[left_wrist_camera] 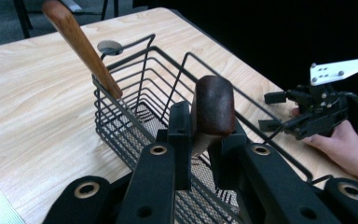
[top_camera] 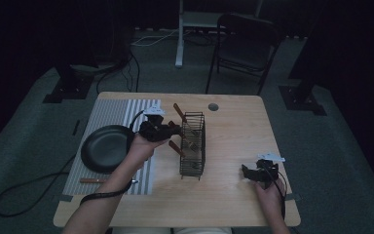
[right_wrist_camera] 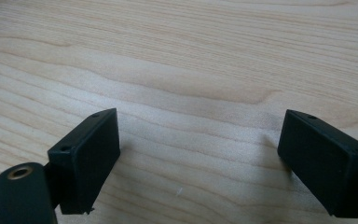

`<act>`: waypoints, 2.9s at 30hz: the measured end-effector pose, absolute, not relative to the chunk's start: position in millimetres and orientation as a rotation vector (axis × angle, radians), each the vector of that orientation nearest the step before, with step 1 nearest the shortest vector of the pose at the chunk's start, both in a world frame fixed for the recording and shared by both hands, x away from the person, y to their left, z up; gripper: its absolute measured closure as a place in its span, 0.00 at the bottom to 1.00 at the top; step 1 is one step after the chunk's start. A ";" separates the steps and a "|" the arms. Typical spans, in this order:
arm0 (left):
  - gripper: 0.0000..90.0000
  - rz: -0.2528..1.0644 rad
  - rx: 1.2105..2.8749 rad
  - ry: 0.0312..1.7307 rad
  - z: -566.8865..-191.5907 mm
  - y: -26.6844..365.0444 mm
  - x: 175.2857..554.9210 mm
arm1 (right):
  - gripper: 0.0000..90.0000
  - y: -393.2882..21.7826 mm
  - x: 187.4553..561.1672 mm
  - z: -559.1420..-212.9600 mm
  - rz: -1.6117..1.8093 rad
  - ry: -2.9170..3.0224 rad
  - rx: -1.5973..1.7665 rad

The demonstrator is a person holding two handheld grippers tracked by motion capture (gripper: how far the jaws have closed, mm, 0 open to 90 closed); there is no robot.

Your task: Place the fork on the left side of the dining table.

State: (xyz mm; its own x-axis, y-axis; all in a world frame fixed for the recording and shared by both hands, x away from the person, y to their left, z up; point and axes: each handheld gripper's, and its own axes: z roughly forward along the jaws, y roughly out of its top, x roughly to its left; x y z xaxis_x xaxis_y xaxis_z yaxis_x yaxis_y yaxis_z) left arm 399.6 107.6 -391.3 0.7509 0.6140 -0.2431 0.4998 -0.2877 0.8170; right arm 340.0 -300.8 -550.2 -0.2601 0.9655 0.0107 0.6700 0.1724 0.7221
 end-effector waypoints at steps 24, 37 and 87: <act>0.89 0.188 1.918 0.785 -345.5 114.9 387.5 | 0.14 -300.8 340.0 -550.1 0.863 2.000 1.541; 0.89 0.224 1.851 0.780 -314.8 135.8 381.0 | 0.14 -300.8 340.0 -550.0 0.863 2.000 1.541; 0.89 0.369 1.703 1.266 -356.5 271.0 445.0 | 0.14 -300.7 340.5 -550.2 0.862 2.000 1.541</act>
